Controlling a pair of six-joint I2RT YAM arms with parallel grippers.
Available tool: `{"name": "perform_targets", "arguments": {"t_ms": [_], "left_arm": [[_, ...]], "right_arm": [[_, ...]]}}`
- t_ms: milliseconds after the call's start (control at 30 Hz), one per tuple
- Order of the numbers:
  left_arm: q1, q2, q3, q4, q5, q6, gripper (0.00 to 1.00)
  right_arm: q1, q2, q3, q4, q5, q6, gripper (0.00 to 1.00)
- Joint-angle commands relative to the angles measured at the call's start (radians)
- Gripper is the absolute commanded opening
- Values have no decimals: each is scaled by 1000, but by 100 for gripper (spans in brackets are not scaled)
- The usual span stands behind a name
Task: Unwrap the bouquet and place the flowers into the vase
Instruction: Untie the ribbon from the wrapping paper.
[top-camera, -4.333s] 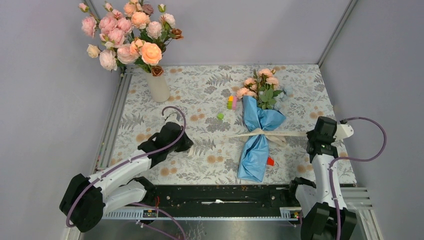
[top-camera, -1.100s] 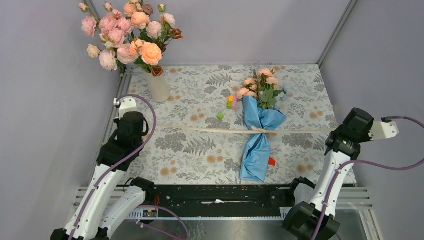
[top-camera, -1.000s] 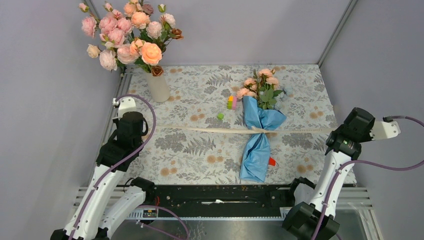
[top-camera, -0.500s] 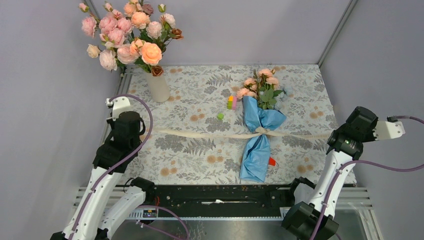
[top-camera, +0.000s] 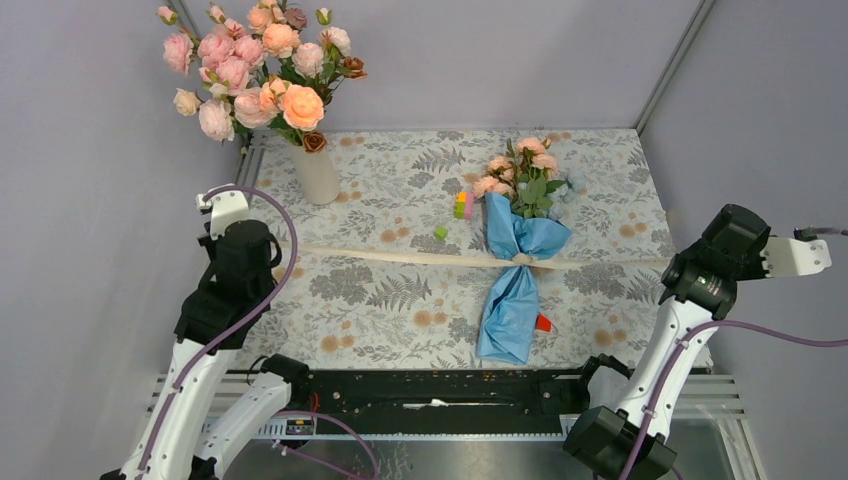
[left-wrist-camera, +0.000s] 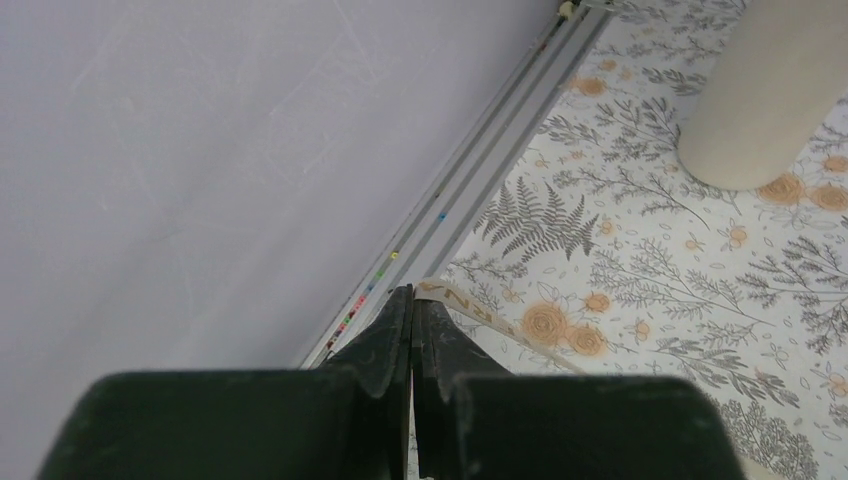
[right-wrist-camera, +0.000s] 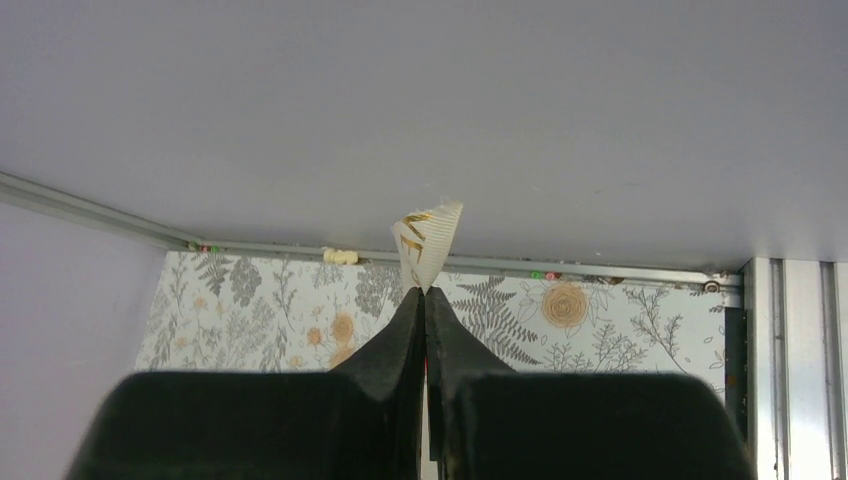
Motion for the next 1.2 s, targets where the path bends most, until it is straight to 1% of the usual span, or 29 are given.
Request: {"name": "perform_targets", "arguments": {"t_ms": [0, 167, 367, 500, 633, 667, 700, 733, 767, 800, 833, 867, 933, 1000, 1033, 1067, 1167], "left_arm": [[5, -3, 64, 46, -84, 56, 0], [5, -3, 91, 70, -107, 94, 0], [5, -6, 111, 72, -88, 98, 0], [5, -17, 95, 68, -22, 89, 0], [5, -8, 67, 17, 70, 15, 0], [6, -2, 60, 3, 88, -2, 0], [6, 4, 50, -10, 112, -19, 0], [6, 10, 38, -21, 128, -36, 0], [5, 16, 28, -32, 158, -50, 0], [6, 22, 17, -41, 177, -64, 6], [5, 27, 7, -50, 194, -78, 19], [5, 29, -2, -57, 206, -87, 40], [5, 31, -24, -56, 228, -98, 74], [6, 27, -34, -52, 269, -97, 83], [5, 24, -39, -40, 306, -90, 86], [5, 21, -44, -30, 360, -83, 88], [2, 12, -60, 6, 511, -86, 88]], "right_arm": [[-10, 4, 83, -9, 97, -14, 0], [-13, 8, 141, -8, 154, -72, 0], [-14, -5, 168, -9, 197, -103, 0], [-15, -17, 143, -8, 186, -92, 0], [-14, -33, 82, -24, 166, -54, 0], [-14, -36, 66, -29, 158, -44, 3], [-15, -39, 49, -31, 145, -38, 9], [-14, -43, 30, -35, 133, -28, 18], [-15, -46, 12, -36, 114, -22, 32], [-14, -51, -4, -37, 95, -18, 48], [-13, -55, -20, -38, 75, -12, 61], [-15, -59, -35, -37, 50, -10, 73], [-15, -66, -61, -38, -12, -10, 89], [-14, -73, -82, -33, -107, -8, 93], [-14, -76, -94, -24, -164, -12, 93], [-14, -80, -105, -16, -214, -8, 93], [-13, -90, -148, 24, -399, -4, 93]]}}
